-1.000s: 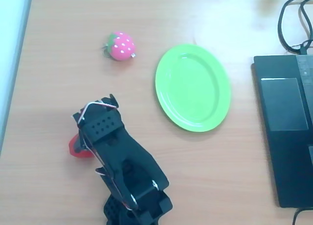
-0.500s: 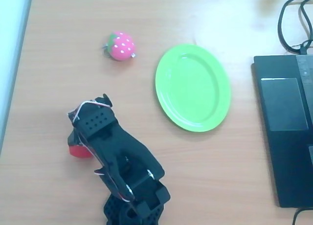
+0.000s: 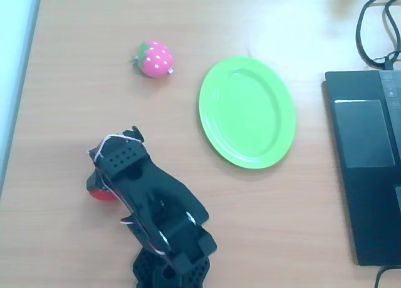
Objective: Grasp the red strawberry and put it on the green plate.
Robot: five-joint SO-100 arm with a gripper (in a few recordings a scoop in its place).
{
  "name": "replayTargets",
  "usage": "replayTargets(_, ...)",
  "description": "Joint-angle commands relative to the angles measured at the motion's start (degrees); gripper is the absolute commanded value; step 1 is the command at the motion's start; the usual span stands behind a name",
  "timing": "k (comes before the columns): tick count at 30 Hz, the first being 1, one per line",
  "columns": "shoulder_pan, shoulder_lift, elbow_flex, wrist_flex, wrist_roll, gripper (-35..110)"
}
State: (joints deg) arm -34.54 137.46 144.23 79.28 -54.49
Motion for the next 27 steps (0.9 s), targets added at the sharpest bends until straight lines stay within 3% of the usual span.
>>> replayTargets(1,-1.23,-0.7,0.18,-0.62,0.0,41)
replayTargets(27,-2.46,-4.66,2.46,-6.68,3.25,34)
